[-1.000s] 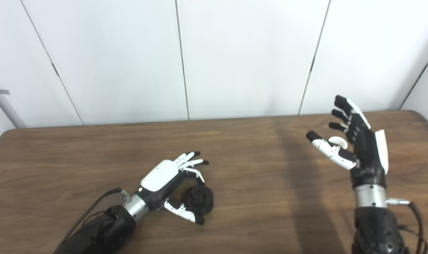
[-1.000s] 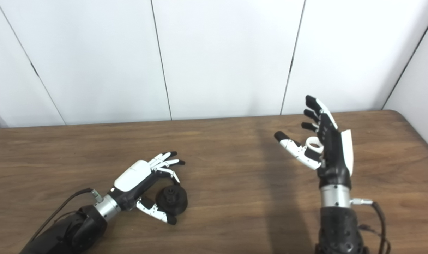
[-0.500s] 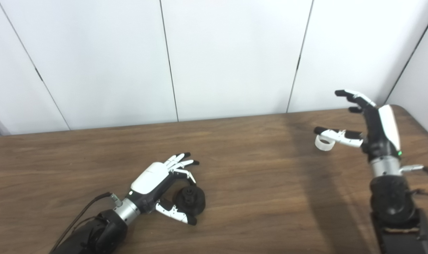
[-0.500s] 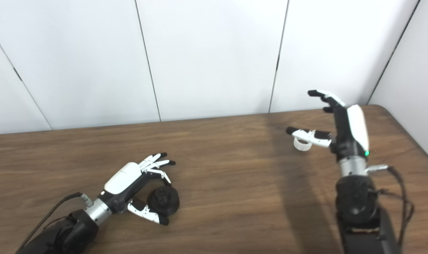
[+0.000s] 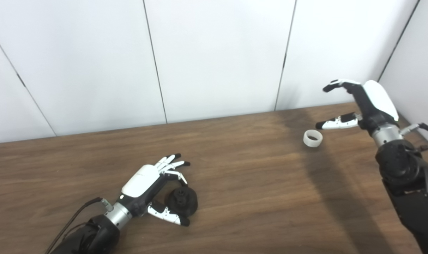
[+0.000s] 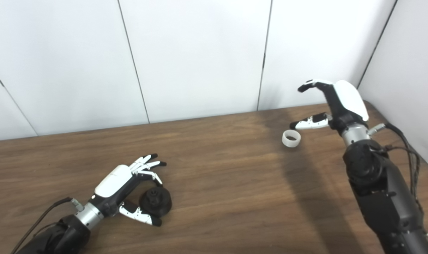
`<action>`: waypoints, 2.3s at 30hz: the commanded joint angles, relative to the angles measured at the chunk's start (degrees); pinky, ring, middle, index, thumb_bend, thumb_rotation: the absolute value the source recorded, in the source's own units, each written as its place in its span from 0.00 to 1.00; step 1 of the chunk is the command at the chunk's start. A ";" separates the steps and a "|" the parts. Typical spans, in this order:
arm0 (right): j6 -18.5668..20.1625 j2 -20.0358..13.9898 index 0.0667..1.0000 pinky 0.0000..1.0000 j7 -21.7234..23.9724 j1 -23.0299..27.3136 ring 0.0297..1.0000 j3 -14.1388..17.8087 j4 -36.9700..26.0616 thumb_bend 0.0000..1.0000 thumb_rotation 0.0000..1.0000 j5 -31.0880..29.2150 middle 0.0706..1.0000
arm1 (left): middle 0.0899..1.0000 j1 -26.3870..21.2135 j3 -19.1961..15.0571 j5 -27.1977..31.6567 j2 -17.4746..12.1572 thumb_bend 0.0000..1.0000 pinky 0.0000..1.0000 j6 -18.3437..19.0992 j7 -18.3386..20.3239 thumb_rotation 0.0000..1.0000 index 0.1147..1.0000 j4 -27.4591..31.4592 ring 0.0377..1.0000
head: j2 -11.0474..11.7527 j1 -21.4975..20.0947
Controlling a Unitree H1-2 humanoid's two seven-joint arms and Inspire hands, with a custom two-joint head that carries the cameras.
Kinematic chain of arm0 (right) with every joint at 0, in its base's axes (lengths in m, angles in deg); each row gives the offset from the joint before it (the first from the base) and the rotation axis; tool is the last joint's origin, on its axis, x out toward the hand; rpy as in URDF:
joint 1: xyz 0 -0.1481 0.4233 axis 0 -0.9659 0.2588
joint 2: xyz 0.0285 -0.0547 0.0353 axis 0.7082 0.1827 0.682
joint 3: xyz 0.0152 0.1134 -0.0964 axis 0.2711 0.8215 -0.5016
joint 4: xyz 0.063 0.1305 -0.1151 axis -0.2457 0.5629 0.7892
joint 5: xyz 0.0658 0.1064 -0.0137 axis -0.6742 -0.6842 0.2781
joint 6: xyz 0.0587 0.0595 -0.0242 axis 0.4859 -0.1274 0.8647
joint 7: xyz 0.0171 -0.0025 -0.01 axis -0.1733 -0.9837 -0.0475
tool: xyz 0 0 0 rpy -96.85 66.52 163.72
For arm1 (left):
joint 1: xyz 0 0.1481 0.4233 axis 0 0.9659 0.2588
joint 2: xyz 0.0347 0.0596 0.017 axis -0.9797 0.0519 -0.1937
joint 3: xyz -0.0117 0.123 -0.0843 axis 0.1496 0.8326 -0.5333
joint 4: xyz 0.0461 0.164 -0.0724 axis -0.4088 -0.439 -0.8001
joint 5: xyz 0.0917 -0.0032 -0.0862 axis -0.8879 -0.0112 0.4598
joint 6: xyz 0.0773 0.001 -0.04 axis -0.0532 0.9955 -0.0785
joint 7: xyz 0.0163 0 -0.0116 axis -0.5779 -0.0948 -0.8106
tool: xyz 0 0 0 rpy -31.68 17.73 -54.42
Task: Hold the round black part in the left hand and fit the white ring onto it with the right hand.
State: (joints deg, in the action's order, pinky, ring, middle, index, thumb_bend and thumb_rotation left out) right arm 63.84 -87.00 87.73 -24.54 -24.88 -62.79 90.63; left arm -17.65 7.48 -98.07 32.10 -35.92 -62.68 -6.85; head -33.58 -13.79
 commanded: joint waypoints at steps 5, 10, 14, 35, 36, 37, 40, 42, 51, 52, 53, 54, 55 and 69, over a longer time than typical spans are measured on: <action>-2.56 -3.77 0.66 0.80 1.64 4.23 0.90 -2.79 3.69 0.88 0.17 1.38 0.81 | 0.89 2.41 2.06 -0.17 0.35 0.52 1.00 0.87 0.49 0.06 0.41 -2.37 1.00 | 0.06 -1.39; -2.66 -5.30 0.65 0.81 4.95 6.01 0.92 -6.39 7.66 0.90 0.16 1.94 0.83 | 0.89 2.45 2.60 0.35 -0.27 0.52 1.00 0.86 0.39 0.06 0.41 -2.15 1.00 | 0.50 -3.03; -3.97 -6.74 0.67 0.82 7.51 7.45 0.95 -9.23 10.55 0.92 0.19 3.16 0.86 | 0.90 2.38 3.19 0.21 -0.77 0.52 1.00 0.86 -0.30 0.06 0.41 -2.39 1.00 | 0.99 -4.17; -6.80 -8.62 0.67 0.82 9.20 12.66 0.96 -13.38 13.65 0.93 0.19 8.25 0.86 | 0.88 2.42 5.36 1.25 -1.64 0.52 1.00 0.86 -2.18 0.06 0.41 -3.70 1.00 | 2.47 -6.77; -6.78 -8.71 0.67 0.83 9.33 12.72 0.95 -13.07 12.96 0.93 0.19 8.18 0.86 | 0.88 2.33 5.55 1.20 -1.62 0.53 1.00 0.86 -2.42 0.06 0.41 -4.07 1.00 | 2.65 -6.93; -6.65 -8.81 0.67 0.83 9.51 12.77 0.95 -12.84 12.31 0.93 0.20 8.25 0.86 | 0.88 2.27 5.70 1.17 -1.62 0.53 1.00 0.86 -2.58 0.06 0.41 -4.28 1.00 | 2.65 -6.93; -5.84 -9.04 0.67 0.84 10.48 13.12 0.96 -12.38 11.18 0.92 0.20 8.44 0.86 | 0.88 2.23 5.87 1.05 -1.62 0.53 1.00 0.86 -2.67 0.06 0.41 -4.35 1.00 | 2.87 -7.11; -5.90 -9.15 0.67 0.84 10.93 13.36 0.96 -12.29 11.29 0.91 0.20 8.50 0.86 | 0.88 2.28 5.82 0.97 -1.62 0.53 1.00 0.86 -2.57 0.06 0.41 -4.10 1.00 | 2.91 -7.37; -8.01 -10.17 0.66 0.86 13.03 15.19 0.96 -14.90 13.21 0.90 0.20 10.75 0.86 | 0.88 2.99 5.51 1.58 -1.84 0.53 1.00 0.86 -1.71 0.06 0.41 -2.31 1.00 | 2.33 -7.47; -8.06 -10.33 0.66 0.89 13.37 15.46 0.97 -15.37 13.40 0.91 0.20 11.29 0.87 | 0.88 3.03 5.56 1.52 -1.86 0.53 1.00 0.86 -1.85 0.06 0.41 -2.20 1.00 | 2.34 -7.47; -8.10 -10.44 0.66 0.90 13.58 15.64 0.97 -15.69 13.54 0.91 0.20 11.65 0.87 | 0.88 3.05 5.61 1.46 -1.87 0.53 1.00 0.86 -1.99 0.06 0.41 -2.15 1.00 | 2.34 -7.47; -7.89 -10.56 0.66 0.92 14.05 15.91 0.98 -16.17 13.67 0.91 0.20 12.30 0.88 | 0.88 3.08 5.54 1.50 -1.81 0.53 1.00 0.86 -1.97 0.06 0.41 -2.19 1.00 | 2.30 -7.45; -7.77 -10.68 0.67 0.97 14.35 16.07 0.99 -16.57 13.70 0.92 0.22 12.93 0.89 | 0.88 3.11 5.50 1.59 -1.77 0.53 1.00 0.86 -1.95 0.06 0.41 -2.22 1.00 | 2.23 -7.43; -7.29 -11.33 0.71 1.00 16.57 16.09 1.00 -18.09 13.96 1.00 0.30 16.90 0.98 | 0.88 3.73 5.05 2.35 -1.87 0.53 1.00 0.86 -1.24 0.06 0.41 -1.42 1.00 | 2.46 -7.84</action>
State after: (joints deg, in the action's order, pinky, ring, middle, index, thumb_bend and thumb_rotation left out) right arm 57.06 -95.80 104.42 -11.25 -43.34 -47.96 106.52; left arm -18.03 10.83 -95.75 30.29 -35.90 -65.03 -6.88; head -31.03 -21.53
